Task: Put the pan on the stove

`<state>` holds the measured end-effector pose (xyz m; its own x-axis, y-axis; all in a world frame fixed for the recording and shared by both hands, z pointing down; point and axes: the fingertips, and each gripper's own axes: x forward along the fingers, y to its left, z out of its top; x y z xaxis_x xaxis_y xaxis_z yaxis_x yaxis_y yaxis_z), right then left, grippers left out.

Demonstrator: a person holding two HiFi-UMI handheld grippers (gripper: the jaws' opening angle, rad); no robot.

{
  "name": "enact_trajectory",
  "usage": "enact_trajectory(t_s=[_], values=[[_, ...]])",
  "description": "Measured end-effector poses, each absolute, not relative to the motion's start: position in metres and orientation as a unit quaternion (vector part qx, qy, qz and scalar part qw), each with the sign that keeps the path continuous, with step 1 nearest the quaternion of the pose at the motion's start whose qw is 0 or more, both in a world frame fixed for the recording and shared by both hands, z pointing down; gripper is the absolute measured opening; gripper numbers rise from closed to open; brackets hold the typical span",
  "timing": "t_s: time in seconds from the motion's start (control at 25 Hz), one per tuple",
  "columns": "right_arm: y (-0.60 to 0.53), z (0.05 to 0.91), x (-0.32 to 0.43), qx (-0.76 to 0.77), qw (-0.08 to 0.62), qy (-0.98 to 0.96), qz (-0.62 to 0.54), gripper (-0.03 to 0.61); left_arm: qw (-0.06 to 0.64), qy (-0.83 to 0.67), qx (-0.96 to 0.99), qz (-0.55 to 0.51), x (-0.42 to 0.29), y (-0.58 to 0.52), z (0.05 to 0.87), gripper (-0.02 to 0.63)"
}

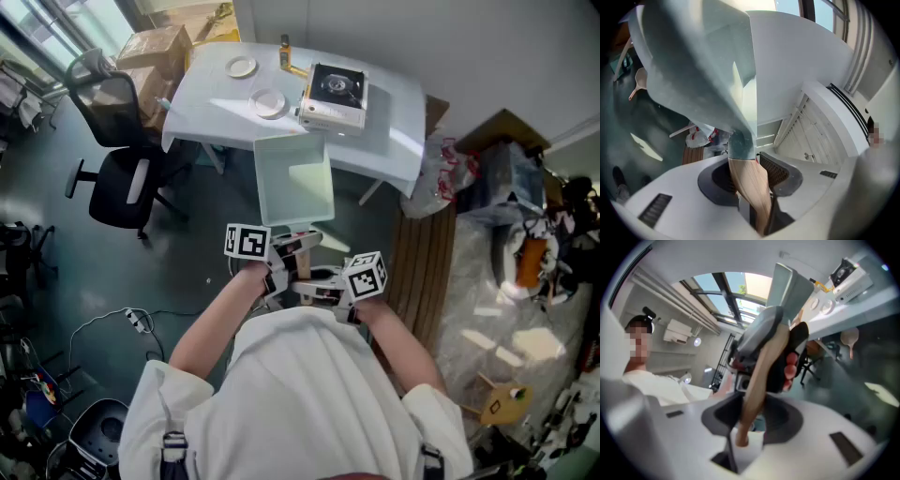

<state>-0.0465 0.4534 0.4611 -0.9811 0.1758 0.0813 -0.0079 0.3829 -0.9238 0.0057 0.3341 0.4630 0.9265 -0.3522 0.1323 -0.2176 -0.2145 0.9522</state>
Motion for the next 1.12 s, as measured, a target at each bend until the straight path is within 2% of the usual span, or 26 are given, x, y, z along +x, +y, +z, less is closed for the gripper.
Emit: enact_trajectory(t_s=[0.88,1.12], values=[[0.448,0.476,-0.027,-0.071,0.095,-0.852,0.51,0.155,0.594,-0.181,0.781,-0.07,0.024,0.328,0.473,0.153],[0.436,0.48,0.005,-0.083,0.094,-0.859,0.496,0.16,0.596,-0.186,0.777,-0.073,0.055,0.314,0.477,0.153]])
